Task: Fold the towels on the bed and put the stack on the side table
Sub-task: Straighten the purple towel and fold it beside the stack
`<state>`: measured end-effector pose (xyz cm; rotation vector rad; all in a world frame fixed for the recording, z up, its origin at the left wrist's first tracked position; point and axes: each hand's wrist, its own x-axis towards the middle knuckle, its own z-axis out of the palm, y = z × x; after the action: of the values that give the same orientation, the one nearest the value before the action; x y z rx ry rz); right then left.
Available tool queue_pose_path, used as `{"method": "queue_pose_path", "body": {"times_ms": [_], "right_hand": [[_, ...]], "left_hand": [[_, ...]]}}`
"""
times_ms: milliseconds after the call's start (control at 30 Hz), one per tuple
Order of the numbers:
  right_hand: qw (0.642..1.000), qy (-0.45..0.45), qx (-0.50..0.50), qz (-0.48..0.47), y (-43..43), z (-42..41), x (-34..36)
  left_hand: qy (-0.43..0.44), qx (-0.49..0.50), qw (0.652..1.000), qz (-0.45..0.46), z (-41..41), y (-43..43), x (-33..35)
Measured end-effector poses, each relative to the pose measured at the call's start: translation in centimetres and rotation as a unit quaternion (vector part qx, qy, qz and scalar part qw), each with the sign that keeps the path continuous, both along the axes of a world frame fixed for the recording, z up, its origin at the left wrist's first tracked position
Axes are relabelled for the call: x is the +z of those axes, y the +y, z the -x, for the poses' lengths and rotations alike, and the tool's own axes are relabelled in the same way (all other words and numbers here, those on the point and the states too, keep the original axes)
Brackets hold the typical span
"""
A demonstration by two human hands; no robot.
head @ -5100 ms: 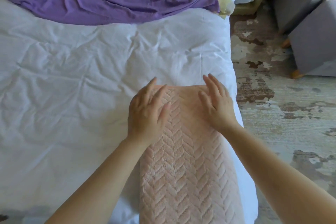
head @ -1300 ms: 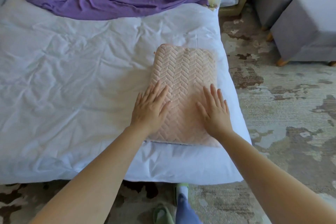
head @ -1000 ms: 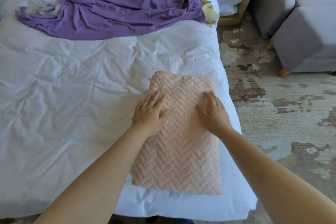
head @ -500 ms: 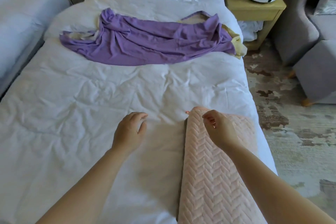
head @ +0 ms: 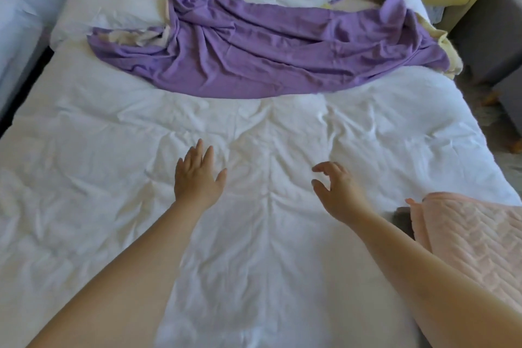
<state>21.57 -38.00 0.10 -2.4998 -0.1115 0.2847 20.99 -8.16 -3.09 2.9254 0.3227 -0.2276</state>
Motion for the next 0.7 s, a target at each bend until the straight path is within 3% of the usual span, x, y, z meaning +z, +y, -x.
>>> {"method": "queue_pose_path", "body": {"times_ms": [133,300,500,700], "right_hand": [[0.999,-0.006,-0.018,0.031,2.2,-6.0,-2.7],[0.994,-0.078,-0.030,0.071,5.9,-14.8,-6.0],[0.981,-0.158,-0.047,0.100,9.3,-24.1,-8.9],[0.977,-0.143,-0.067,0.145,9.7,-29.1,-10.7]], "left_hand": [[-0.009,0.000,1.000,-0.011,-5.2,2.2,-3.7],[-0.039,-0.012,0.998,-0.051,-12.0,4.0,-8.0],[-0.105,-0.018,0.991,-0.083,-13.0,4.4,-12.9],[-0.133,-0.030,0.988,-0.067,-13.1,4.6,-13.8]]}}
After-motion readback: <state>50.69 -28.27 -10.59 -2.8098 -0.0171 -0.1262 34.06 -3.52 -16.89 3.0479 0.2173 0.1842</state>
